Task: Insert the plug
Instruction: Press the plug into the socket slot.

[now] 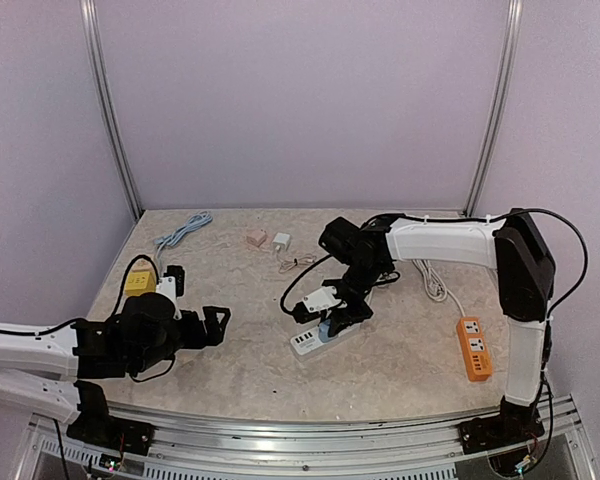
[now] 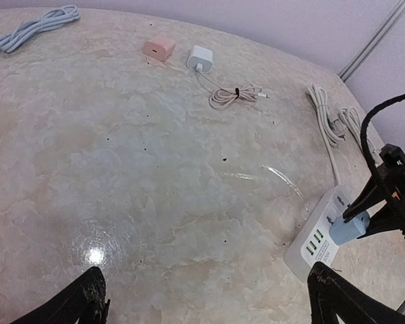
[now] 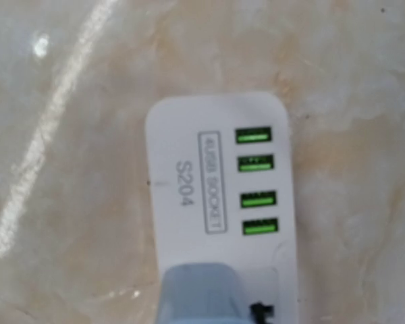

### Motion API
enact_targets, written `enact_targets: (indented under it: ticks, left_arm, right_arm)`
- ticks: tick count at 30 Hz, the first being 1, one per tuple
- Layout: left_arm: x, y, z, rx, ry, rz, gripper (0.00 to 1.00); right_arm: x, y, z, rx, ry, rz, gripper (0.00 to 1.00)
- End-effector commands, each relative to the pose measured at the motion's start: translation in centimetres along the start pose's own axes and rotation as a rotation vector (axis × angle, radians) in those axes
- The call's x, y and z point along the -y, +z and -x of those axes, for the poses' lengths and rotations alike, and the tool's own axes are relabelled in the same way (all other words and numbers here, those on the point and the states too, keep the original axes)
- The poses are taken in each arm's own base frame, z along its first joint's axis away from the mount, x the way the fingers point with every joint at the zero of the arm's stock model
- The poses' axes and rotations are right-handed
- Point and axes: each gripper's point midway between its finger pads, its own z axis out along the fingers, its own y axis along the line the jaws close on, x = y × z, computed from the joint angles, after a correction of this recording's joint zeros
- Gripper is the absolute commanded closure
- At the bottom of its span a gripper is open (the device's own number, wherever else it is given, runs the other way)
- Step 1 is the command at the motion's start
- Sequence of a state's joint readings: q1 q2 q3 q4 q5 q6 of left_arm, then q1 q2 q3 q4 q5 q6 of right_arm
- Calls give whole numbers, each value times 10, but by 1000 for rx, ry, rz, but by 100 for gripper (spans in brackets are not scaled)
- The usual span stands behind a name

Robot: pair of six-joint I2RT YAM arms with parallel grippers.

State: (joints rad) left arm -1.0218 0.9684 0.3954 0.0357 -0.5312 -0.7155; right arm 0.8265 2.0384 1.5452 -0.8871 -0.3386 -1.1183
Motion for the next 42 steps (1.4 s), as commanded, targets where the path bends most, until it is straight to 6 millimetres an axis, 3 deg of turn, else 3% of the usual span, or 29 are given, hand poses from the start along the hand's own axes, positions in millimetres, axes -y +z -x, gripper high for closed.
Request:
enact_targets:
  ticks: [1, 7, 12, 22, 23, 24, 25, 28, 30, 36, 38, 42]
  left_arm:
    - [2, -4, 6, 17, 20, -8, 1]
    - [1, -6, 9, 28, 17, -3, 1]
    - [0, -4, 6, 23, 12, -3, 1]
    - [1, -1, 7, 31, 22, -1, 1]
    - [2, 0, 8, 32, 23, -3, 1]
    - [3, 0, 8, 31, 22, -3, 1]
    - [3, 2, 7, 28, 26, -1, 1]
    - [6, 4, 9, 26, 30, 0, 1]
    - [8, 6, 10, 24, 33, -1, 1]
    - [8, 15, 25, 21, 28, 25, 1]
    - [7, 23, 34, 13, 22, 39, 1]
    - [8, 49, 54, -26, 23, 67, 1]
  right_arm:
    - [-78, 100, -97, -297, 141, 312, 100]
    - [-72, 101, -99, -311, 151, 292, 100]
    - [-55, 84, -95, -332, 137, 208, 100]
    - [-23, 29, -66, -275, 117, 21, 56]
    - [-19, 23, -62, -264, 117, 0, 42]
    - [-15, 17, -58, -253, 115, -22, 11]
    - [-12, 11, -54, -244, 112, -39, 1]
    - [0, -8, -42, -208, 116, -116, 0]
    - [6, -25, -32, -179, 121, -162, 0]
    - [25, -100, -4, -77, 198, -411, 0]
    - [32, -128, -1, -46, 255, -541, 0]
    - [48, -198, -14, -1, 516, -874, 0]
